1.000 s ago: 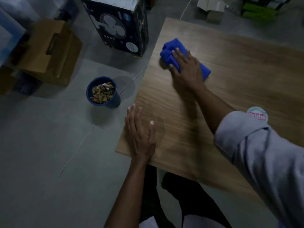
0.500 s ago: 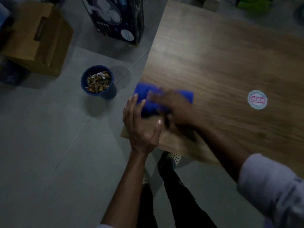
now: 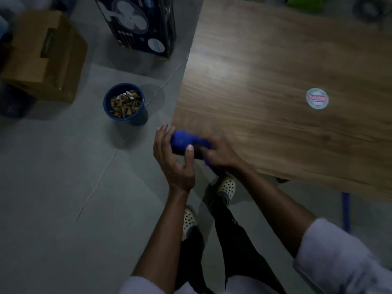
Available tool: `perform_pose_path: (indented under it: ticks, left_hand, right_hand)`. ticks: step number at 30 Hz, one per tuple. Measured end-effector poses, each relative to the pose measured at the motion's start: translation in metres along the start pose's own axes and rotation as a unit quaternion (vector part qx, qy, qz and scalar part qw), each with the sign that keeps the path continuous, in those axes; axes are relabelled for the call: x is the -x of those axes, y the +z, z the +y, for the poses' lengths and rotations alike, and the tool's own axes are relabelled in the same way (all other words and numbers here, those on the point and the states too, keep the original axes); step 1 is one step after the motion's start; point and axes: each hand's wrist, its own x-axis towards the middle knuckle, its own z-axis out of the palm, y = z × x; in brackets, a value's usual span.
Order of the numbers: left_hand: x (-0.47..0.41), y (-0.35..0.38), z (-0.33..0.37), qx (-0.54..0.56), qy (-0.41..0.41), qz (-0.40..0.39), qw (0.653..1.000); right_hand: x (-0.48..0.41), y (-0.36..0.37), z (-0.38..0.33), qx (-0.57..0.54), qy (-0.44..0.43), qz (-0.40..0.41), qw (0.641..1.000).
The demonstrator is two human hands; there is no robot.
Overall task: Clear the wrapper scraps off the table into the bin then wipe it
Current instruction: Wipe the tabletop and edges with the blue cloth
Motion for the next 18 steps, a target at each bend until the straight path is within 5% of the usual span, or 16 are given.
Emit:
perform_pose_path:
  ticks: [2,4,5,8,11,14,18]
  left_hand:
    - [0.002,-0.003,0.003,0.015,-0.009,0.009,1.0]
    - [0.004,-0.002,0.003,0.021,-0.008,0.01,1.0]
    - [0.006,0.0,0.003,0.022,-0.007,0.007,1.0]
    - [0.012,0.008,0.0,0.024,-0.005,-0.008,1.0]
    - [0.018,0.015,-0.006,0.024,-0.013,-0.023,0.999]
    - [0.023,0.017,-0.016,0.02,-0.014,-0.025,0.999]
    - [0.022,0.014,-0.021,0.011,-0.017,-0.018,1.0]
  right_hand:
    - [0.009,-0.033,-0.014,-0.252,0.138,0.079,0.955]
    - [0.012,-0.069,-0.015,-0.485,0.123,0.152,0.852]
    - [0.011,-0.086,-0.012,-0.502,0.089,0.203,0.836]
    - [-0.004,-0.12,0.013,-0.124,0.075,0.346,0.927]
    - [-0.037,-0.101,0.059,0.194,0.154,0.313,0.917]
    - [-0.055,-0.039,0.065,0.322,0.113,0.263,0.902]
    - [-0.027,0.039,0.039,0.282,-0.078,0.138,0.946]
